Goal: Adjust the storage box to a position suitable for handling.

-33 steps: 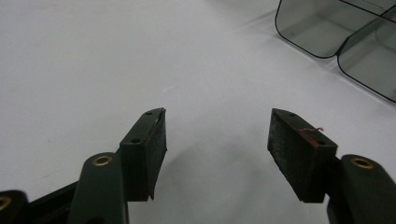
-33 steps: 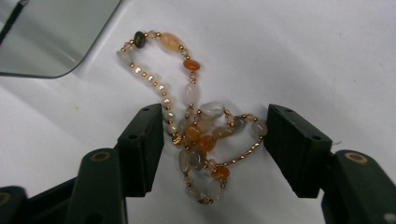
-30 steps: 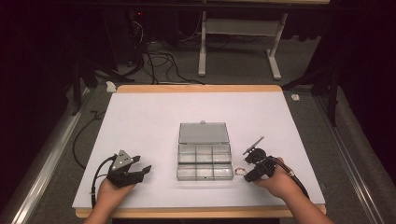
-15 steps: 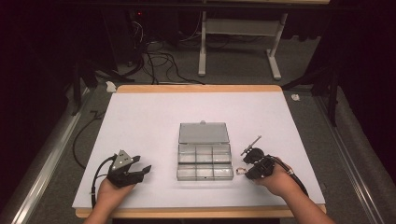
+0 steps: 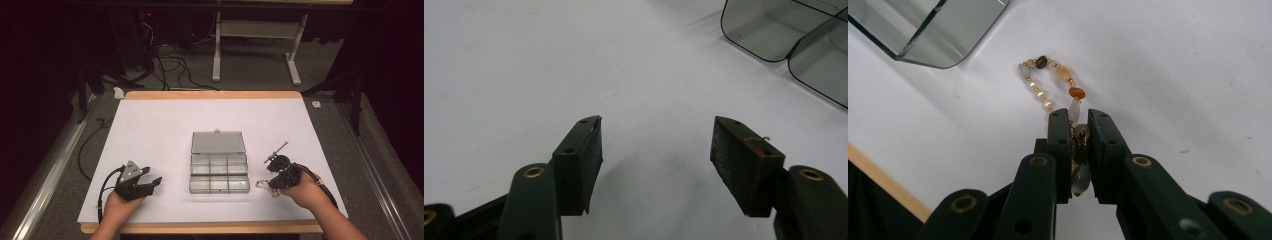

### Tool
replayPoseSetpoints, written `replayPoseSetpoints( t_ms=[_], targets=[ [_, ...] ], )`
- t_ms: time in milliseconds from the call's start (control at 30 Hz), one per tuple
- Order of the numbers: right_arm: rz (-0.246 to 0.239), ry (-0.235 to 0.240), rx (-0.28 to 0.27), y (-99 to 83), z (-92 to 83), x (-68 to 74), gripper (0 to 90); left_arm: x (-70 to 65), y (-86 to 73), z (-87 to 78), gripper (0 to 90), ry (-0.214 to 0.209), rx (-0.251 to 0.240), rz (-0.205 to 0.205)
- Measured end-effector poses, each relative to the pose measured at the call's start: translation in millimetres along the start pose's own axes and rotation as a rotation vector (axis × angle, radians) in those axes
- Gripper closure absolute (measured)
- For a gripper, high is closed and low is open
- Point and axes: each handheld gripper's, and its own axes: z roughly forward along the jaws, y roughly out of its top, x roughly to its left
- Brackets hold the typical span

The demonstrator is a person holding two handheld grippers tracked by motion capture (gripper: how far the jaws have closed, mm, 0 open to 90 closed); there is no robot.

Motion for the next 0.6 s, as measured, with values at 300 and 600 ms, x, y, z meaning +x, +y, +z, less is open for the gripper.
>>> replayPoseSetpoints(
  t_ms=[300, 600],
  targets=[
    [-0.015, -0.007, -0.006, -0.5, -21.1, -4.7, 82.0, 0.0, 0.0, -0.2, 38.0, 0.003, 0.001, 0.004],
    [-0.010, -0.024, -0.010, -0.6, -38.5, -5.7, 82.1, -0.1, 0.0, 0.1, 38.1, 0.002, 0.000, 0.000]
  ],
)
